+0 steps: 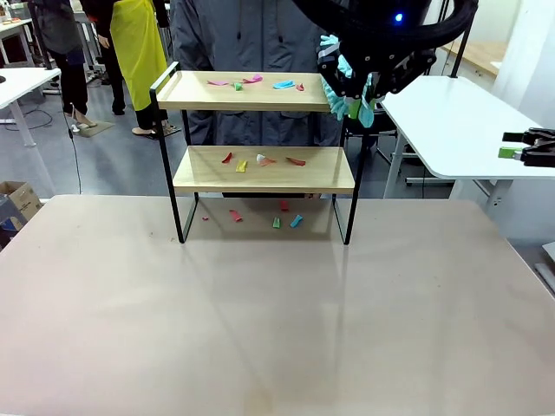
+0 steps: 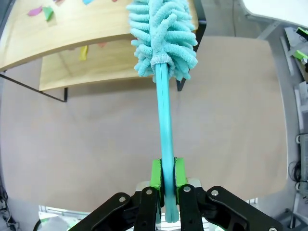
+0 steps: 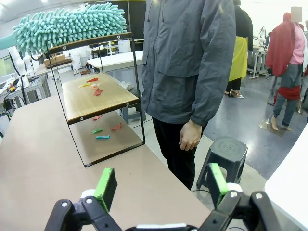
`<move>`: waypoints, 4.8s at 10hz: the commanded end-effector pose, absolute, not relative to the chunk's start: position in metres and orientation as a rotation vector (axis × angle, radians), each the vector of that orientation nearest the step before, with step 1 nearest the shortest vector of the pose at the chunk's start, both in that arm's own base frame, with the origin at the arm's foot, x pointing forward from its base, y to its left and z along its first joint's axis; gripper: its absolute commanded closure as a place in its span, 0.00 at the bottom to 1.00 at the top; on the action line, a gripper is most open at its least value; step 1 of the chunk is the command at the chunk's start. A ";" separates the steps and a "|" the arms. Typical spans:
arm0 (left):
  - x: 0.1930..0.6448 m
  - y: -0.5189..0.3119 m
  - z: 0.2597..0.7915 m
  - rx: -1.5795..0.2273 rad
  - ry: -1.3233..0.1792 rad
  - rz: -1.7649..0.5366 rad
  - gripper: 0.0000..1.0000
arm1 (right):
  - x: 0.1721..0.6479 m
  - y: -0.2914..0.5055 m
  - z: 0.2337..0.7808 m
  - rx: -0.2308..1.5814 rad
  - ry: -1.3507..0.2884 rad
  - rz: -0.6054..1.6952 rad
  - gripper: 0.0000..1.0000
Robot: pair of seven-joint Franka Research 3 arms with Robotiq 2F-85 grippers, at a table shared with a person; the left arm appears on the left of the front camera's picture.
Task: Clean the shelf.
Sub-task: Clean the specific section of the Shelf indicated by the human with the Duster.
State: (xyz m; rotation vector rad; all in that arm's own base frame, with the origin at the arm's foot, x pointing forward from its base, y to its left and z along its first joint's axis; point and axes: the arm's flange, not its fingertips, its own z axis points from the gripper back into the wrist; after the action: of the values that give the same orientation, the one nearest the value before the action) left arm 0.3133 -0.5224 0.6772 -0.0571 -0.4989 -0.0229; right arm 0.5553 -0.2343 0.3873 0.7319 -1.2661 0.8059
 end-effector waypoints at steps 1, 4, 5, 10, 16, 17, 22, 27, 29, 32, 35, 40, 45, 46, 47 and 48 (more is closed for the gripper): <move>0.323 -0.509 0.681 -0.032 -0.474 -0.021 0.87 | 0.556 -0.233 0.389 0.727 -1.265 0.808 0.00; 0.344 -0.472 0.692 0.015 -0.402 -0.031 0.87 | 0.556 -0.233 0.389 0.727 -1.265 0.808 0.00; 0.349 -0.460 0.689 0.036 -0.379 -0.033 0.87 | 0.556 -0.233 0.389 0.727 -1.265 0.808 0.00; 0.362 -0.378 0.673 0.132 -0.314 0.026 0.87 | 0.556 -0.233 0.389 0.727 -1.265 0.808 0.00; 0.355 -0.311 0.681 0.482 -0.406 0.126 0.87 | 0.556 -0.233 0.389 0.727 -1.265 0.808 0.00; 0.348 -0.311 0.688 0.521 -0.442 0.122 0.87 | 0.556 -0.233 0.389 0.727 -1.265 0.808 0.00; 0.339 -0.323 0.695 0.507 -0.476 0.101 0.87 | 0.556 -0.233 0.389 0.727 -1.265 0.808 0.00; 0.330 -0.317 0.697 0.461 -0.481 0.047 0.87 | 0.556 -0.233 0.389 0.727 -1.265 0.808 0.00; 0.321 -0.282 0.710 0.393 -0.499 0.047 0.87 | 0.556 -0.233 0.389 0.727 -1.265 0.808 0.00; 0.290 -0.245 0.729 0.159 -0.580 -0.304 0.87 | 0.556 -0.233 0.389 0.727 -1.265 0.808 0.00; 0.252 -0.202 0.740 0.045 -0.592 -0.715 0.87 | 0.556 -0.233 0.389 0.727 -1.265 0.808 0.00; 0.235 -0.177 0.719 0.194 -0.405 -1.366 0.87 | 0.556 -0.233 0.389 0.727 -1.265 0.808 0.00; 0.254 -0.162 0.646 0.395 0.024 -1.553 0.87 | 0.556 -0.233 0.389 0.727 -1.265 0.808 0.00; 0.256 -0.154 0.638 0.386 0.031 -1.557 0.87 | 0.556 -0.233 0.389 0.727 -1.265 0.808 0.00; 0.261 -0.151 0.629 0.345 0.052 -1.540 0.87 | 0.556 -0.233 0.389 0.727 -1.265 0.808 0.00; 0.265 -0.150 0.613 0.307 0.087 -1.533 0.87 | 0.556 -0.233 0.389 0.727 -1.265 0.808 0.00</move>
State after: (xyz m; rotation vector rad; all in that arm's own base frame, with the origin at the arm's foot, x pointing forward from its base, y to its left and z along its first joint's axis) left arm 0.2631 -0.1575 0.6186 0.3375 0.0829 -1.5265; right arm 0.5552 -0.2346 0.3870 0.7320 -1.2664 0.8050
